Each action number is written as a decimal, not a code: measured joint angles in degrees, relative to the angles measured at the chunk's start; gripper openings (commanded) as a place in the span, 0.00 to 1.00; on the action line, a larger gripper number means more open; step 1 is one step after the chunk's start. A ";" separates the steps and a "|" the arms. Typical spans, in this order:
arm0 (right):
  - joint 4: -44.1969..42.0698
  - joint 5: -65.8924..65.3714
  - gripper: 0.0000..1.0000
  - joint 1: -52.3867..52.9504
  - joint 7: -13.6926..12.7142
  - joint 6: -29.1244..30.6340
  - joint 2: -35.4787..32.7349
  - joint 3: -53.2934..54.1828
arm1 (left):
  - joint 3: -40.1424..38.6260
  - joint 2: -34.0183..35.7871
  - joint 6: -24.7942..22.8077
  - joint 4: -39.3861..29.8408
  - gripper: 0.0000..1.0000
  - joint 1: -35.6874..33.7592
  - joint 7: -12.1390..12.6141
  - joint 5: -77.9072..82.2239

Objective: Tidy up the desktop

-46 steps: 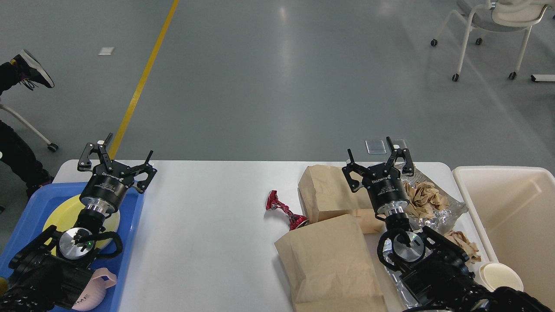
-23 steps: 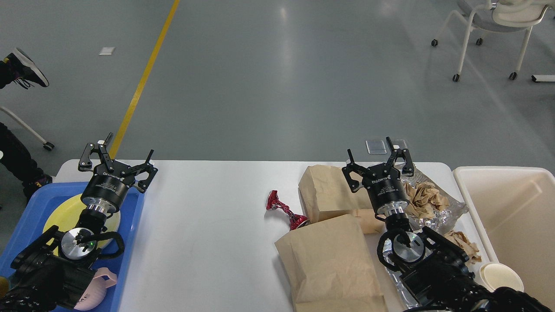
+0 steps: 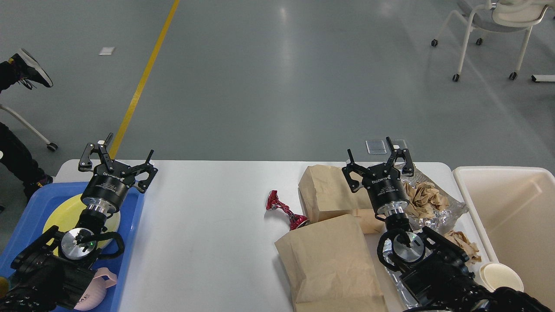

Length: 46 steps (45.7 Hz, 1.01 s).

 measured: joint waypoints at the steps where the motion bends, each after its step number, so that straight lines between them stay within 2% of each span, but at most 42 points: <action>1: 0.00 0.00 1.00 0.00 0.00 0.00 0.00 0.00 | 0.00 0.00 0.00 0.00 1.00 0.00 0.00 0.00; 24: 0.75 0.09 1.00 0.05 0.09 0.80 -0.01 0.29 | 0.00 0.00 0.00 0.00 1.00 -0.01 0.00 0.00; 31: 7.58 0.10 1.00 1.15 0.07 3.70 -1.11 0.37 | 0.00 0.00 0.00 0.00 1.00 0.04 0.00 0.00; 39: 17.08 0.46 1.00 1.76 0.02 9.81 -9.34 3.92 | 0.00 0.00 0.00 0.00 1.00 0.07 0.00 0.00; 46: 17.49 3.06 1.00 1.80 0.01 10.20 -5.57 8.38 | 0.00 -0.01 0.00 -0.03 1.00 0.07 0.00 0.00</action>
